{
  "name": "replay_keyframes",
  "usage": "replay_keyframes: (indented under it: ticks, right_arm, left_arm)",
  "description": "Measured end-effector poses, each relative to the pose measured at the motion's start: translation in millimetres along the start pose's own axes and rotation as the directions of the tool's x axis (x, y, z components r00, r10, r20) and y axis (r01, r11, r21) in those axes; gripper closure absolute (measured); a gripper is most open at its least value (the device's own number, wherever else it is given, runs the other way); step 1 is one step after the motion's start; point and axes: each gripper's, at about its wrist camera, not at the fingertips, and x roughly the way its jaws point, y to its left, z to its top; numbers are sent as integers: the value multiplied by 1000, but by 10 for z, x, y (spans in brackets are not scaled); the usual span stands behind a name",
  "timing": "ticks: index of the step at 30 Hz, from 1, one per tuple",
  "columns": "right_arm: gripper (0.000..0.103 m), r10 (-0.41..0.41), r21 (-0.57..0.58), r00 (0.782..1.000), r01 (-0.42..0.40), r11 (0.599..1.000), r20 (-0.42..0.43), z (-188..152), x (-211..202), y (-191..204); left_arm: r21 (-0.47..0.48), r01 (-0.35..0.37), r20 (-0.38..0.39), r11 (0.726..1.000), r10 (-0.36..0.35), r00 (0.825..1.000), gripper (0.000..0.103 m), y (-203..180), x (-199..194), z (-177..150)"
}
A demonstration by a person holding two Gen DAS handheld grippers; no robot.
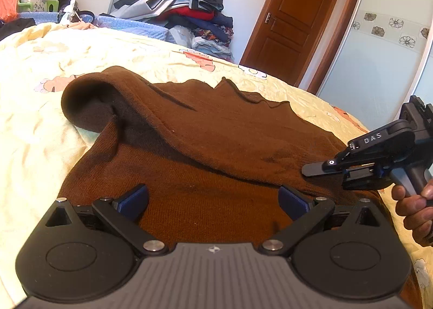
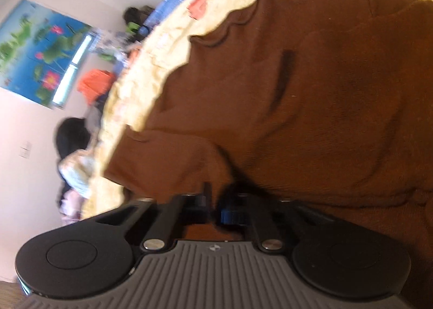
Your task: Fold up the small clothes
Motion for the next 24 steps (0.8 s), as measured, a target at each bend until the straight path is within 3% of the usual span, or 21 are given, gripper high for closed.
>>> replay_keyframes:
  ticks: [3, 7, 9, 12, 14, 16, 19, 21, 22, 24]
  right_arm:
    - [90, 44, -28, 998, -43, 999, 36, 113, -149, 92]
    - [91, 98, -112, 986, -83, 990, 134, 356, -696, 293]
    - [91, 26, -123, 986, -6, 992, 163, 467, -947, 196]
    - [91, -120, -26, 980, 125, 992, 157, 541, -1114, -268]
    - [91, -166, -3, 977, 168, 986, 137, 479, -1123, -489]
    - [91, -163, -7, 978, 165, 986, 130, 388, -1113, -603]
    - [91, -141, -13, 982, 144, 990, 123, 366, -1118, -682]
    - [91, -126, -14, 984, 129, 992, 123, 400, -1063, -616]
    - [91, -120, -13, 985, 122, 992, 124, 412, -1067, -605]
    - [91, -116, -15, 985, 119, 993, 127, 444, -954, -296]
  left_arm:
    - [0, -1, 0, 1000, 1, 1000, 0, -2, 1, 0]
    - [-1, 0, 0, 1000, 0, 1000, 0, -1, 1, 1]
    - [-5, 2, 1, 1000, -2, 1000, 0, 0, 3, 4]
    - [-17, 1, 8, 1000, -1, 1000, 0, 11, -17, 10]
    - [-34, 21, 39, 999, -19, 999, 0, 34, -111, 46]
    - [-43, 37, 98, 998, -33, 995, 0, 90, -221, 184]
    - [-89, -32, 183, 996, 48, 982, 0, 280, -236, 595]
    - [-149, -104, 118, 983, 122, 986, 0, 503, -5, 906]
    - [-188, -107, 38, 976, 116, 992, 1, 644, 182, 1044]
    - [-294, -57, -88, 954, 32, 996, 1, 912, 526, 1191]
